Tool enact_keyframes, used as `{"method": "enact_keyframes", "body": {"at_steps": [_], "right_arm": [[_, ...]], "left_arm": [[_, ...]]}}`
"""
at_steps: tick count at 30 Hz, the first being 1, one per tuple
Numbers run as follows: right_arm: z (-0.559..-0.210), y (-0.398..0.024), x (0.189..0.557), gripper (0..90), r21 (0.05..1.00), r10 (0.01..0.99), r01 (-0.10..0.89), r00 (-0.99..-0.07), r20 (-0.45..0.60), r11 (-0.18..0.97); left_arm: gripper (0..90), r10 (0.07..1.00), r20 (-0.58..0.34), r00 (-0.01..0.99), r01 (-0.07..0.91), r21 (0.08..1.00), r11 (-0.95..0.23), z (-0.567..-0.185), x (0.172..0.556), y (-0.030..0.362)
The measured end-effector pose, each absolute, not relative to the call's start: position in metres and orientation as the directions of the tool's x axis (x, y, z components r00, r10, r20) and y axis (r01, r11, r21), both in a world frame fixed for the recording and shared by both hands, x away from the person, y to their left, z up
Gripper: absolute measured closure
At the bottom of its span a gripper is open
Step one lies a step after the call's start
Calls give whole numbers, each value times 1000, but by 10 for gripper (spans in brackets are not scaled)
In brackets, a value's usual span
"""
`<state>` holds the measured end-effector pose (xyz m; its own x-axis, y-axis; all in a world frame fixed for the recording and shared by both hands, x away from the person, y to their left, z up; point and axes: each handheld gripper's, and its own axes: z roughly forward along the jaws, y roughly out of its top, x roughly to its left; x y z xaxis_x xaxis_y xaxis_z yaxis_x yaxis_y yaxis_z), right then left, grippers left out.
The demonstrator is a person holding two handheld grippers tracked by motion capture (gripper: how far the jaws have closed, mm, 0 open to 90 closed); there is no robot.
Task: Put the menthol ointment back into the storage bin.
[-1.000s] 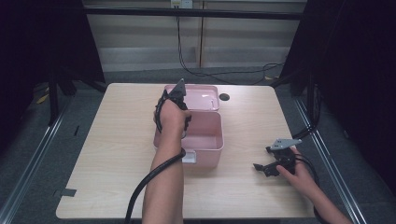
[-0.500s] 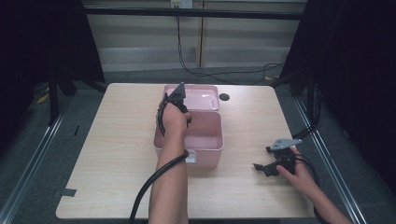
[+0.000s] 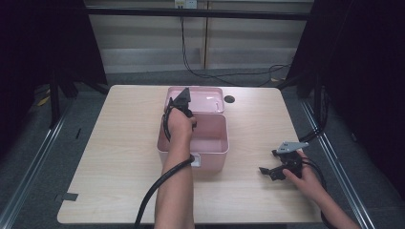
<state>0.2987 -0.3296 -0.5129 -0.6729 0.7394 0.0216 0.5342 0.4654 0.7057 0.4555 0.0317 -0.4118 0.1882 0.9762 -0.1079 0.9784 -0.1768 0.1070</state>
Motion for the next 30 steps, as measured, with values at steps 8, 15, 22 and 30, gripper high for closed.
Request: {"method": "enact_keyframes", "body": {"at_steps": [8, 15, 22, 30], "right_arm": [[-513, -330, 299, 45, 705, 740, 535, -672, 20, 467], [-513, -330, 299, 45, 705, 740, 534, -673, 20, 466], [-513, -330, 299, 45, 705, 740, 534, -672, 20, 466], [-513, -330, 299, 45, 705, 740, 535, -672, 20, 466]], "left_arm": [[505, 977, -107, 184, 979, 114, -171, -417, 456, 32], [505, 976, -110, 187, 977, 124, -174, -418, 456, 32], [505, 975, -103, 199, 975, 118, -187, -423, 457, 34], [505, 974, -102, 201, 974, 126, -188, -427, 457, 34]]}}
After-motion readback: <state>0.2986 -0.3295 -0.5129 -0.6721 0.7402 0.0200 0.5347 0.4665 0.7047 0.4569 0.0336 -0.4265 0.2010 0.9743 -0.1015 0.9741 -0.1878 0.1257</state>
